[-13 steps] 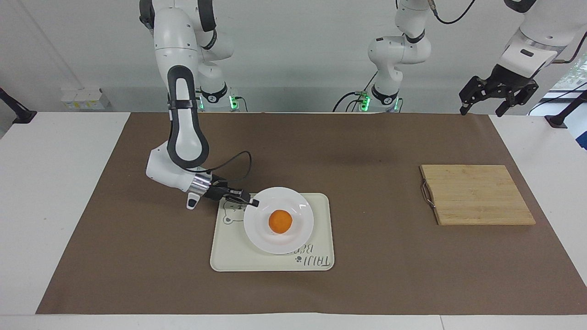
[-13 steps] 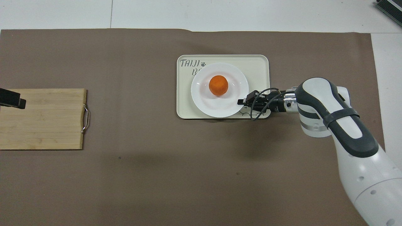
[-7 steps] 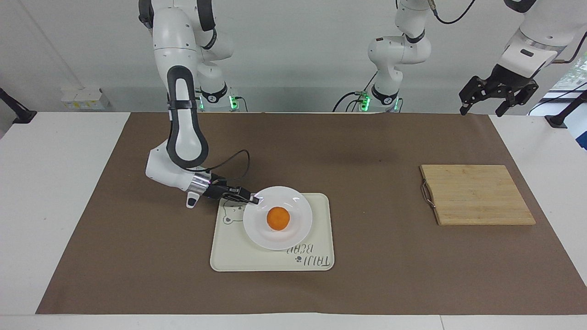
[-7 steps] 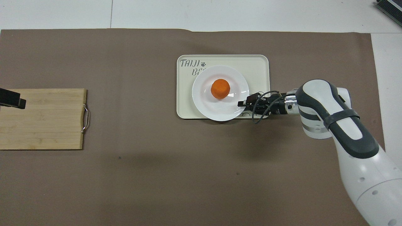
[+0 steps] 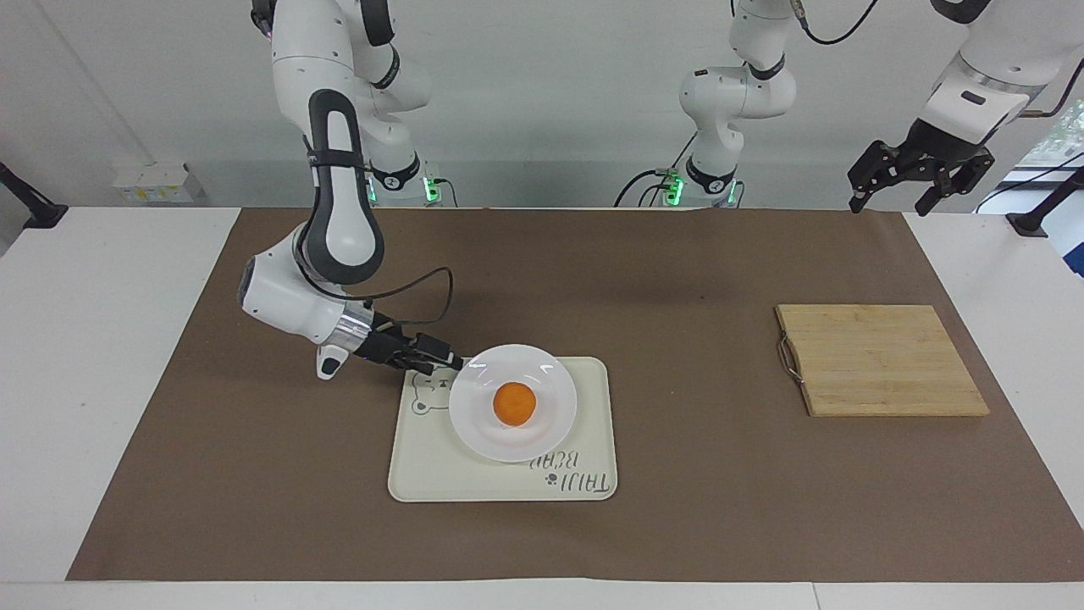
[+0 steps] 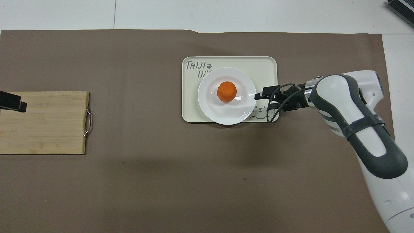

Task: Place orange and plate with both arms
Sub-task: 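Release the plate and pull the right gripper back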

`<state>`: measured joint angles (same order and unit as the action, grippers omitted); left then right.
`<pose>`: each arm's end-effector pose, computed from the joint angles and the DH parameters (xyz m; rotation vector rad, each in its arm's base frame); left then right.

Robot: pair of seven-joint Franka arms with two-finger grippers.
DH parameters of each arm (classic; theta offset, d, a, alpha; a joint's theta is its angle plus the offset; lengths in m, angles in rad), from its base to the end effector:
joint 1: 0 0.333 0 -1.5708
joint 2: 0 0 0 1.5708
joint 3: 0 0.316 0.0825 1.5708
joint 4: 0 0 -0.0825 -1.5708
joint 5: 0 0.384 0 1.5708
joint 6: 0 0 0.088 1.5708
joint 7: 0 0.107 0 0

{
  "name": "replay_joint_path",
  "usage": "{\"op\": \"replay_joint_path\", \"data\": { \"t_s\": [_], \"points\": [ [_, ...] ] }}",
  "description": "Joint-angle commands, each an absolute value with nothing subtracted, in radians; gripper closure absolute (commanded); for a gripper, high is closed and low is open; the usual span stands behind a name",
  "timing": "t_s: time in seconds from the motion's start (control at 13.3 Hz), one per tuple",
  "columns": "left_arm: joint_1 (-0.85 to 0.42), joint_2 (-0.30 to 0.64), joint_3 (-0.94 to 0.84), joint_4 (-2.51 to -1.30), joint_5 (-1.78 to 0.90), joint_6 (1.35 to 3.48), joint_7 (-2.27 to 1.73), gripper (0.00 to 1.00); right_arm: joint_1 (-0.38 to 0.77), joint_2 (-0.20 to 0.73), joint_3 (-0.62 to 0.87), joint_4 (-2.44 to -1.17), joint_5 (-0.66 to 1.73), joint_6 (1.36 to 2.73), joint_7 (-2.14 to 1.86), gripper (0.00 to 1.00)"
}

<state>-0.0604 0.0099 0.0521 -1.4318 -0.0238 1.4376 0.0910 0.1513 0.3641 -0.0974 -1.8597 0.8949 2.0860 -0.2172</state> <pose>0.5433 -0.0075 0.6721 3.1143 -0.1596 -0.0049 0.6251 0.0764 0.3275 -2.4102 0.2898 0.0777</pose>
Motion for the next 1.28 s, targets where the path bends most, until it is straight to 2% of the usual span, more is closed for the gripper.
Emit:
{"op": "replay_joint_path", "data": {
  "t_s": [0.0, 0.45, 0.83, 1.06, 1.21],
  "points": [
    [-0.051, -0.011, 0.044, -1.451, -0.011, 1.428, 0.097, 0.0, 0.149, 0.289, -0.107, -1.841, 0.647, 2.088, -0.129, 0.0],
    [-0.051, -0.011, 0.044, -1.451, -0.011, 1.428, 0.098, 0.0, 0.16, 0.123, -0.107, -1.839, 0.127, 2.028, 0.061, 0.0],
    [-0.051, -0.011, 0.044, -1.451, -0.011, 1.428, 0.097, 0.0, 0.097, -0.021, -0.118, -1.803, 0.075, 1.857, 0.057, 0.0],
    [-0.051, -0.011, 0.044, -1.451, -0.011, 1.428, 0.097, 0.0, 0.055, -0.026, -0.118, -1.663, 0.055, 1.668, 0.049, 0.0],
    [-0.051, -0.011, 0.044, -1.451, -0.011, 1.428, 0.098, 0.0, 0.055, -0.028, -0.118, -1.602, 0.005, 1.591, 0.049, 0.0]
  ]
}}
